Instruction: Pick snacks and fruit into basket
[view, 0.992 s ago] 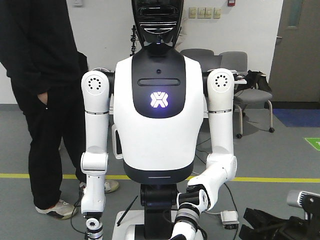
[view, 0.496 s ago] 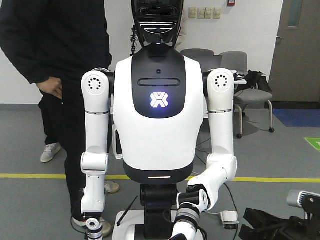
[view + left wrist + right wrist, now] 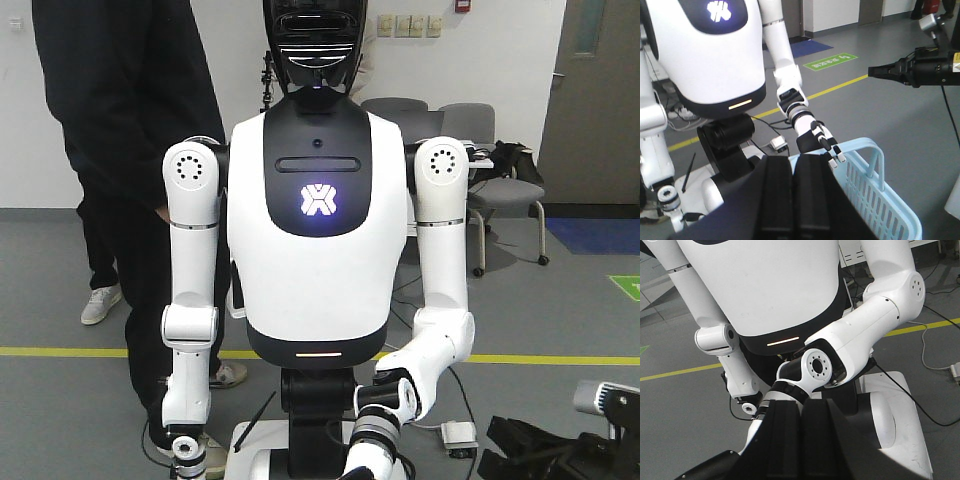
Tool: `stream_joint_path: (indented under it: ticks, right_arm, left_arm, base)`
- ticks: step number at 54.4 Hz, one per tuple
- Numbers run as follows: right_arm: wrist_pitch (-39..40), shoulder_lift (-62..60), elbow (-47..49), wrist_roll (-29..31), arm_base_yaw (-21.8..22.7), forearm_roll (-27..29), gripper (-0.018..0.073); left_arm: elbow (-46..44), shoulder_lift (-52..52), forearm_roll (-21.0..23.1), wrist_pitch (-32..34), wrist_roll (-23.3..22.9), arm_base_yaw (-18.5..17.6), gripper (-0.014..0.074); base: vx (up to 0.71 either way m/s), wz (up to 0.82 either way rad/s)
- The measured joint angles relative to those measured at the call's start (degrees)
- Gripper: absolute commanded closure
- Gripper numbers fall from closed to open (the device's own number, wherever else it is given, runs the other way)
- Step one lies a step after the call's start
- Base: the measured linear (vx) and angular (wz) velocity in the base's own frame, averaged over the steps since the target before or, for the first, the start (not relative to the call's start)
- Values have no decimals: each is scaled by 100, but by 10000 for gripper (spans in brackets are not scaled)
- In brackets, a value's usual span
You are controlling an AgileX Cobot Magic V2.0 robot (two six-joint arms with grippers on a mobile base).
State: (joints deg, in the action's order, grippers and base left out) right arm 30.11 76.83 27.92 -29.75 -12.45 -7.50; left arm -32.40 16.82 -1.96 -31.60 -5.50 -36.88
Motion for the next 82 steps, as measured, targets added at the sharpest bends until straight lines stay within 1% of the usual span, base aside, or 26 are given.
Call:
stream_joint_path:
  ticks: [2, 5, 11, 16, 20, 30, 37, 43, 50, 56, 60, 66, 72, 76, 77, 82]
  right_arm:
    - [0, 0, 0, 0, 0, 0, 568]
    - [0, 0, 0, 0, 0, 0, 568]
    - [0, 0, 0, 0, 0, 0, 568]
    - [0, 0, 0, 0, 0, 0, 568]
    - [0, 0, 0, 0, 0, 0, 568]
    - [0, 0, 0, 0, 0, 0, 568]
    - [0, 0, 0, 0, 0, 2, 568]
    - [0, 0, 0, 0, 0, 2, 568]
    - [0, 0, 0, 0, 0, 9, 568]
    - [0, 0, 0, 0, 0, 14, 568]
    - [0, 0, 0, 0, 0, 14, 568]
    - [0, 0, 0, 0, 0, 20, 568]
    - [0, 0, 0, 0, 0, 20, 568]
    - [0, 0, 0, 0, 0, 20, 568]
    - [0, 0, 0, 0, 0, 20, 568]
    - [0, 0, 0, 0, 0, 20, 568]
  left_arm:
    - [254, -71, 7, 219, -70, 0, 605]
    - [583, -181, 95, 712, 7, 0, 605]
    - [1377, -404, 496, 1919, 650, 0, 605]
    - [1891, -529, 785, 2608, 1081, 0, 605]
    - [2193, -542, 857, 2835, 1173, 0, 605]
    - [2788, -548, 890, 2953, 1230, 0, 605]
    - [3101, -556, 909, 3576, 1245, 0, 605]
    - [3313, -556, 914, 4112, 1356, 0, 605]
    - [3406, -556, 915, 4221, 1417, 0, 605]
    - [3406, -556, 920, 4177, 1425, 28, 605]
    - [3406, -556, 915, 4073, 1343, 304, 605]
    - [3406, -580, 919, 3999, 1055, 1078, 605]
    - [3406, -790, 919, 3828, 968, 1667, 605]
    - [3406, -1085, 919, 3471, 968, 1973, 605]
    - [3406, -1195, 919, 3297, 980, 2087, 605]
    - [3406, -1646, 914, 2743, 991, 2426, 605]
  base:
    - [0, 0]
    - [0, 0]
    - [0, 0]
    - [0, 0]
    - [0, 0]
    - [0, 0]
    - [0, 0]
    - [0, 0]
    - [0, 0]
    - [0, 0]
    - [0, 0]
    - [0, 0]
    - [0, 0]
    - [0, 0]
    - [0, 0]
    - [0, 0]
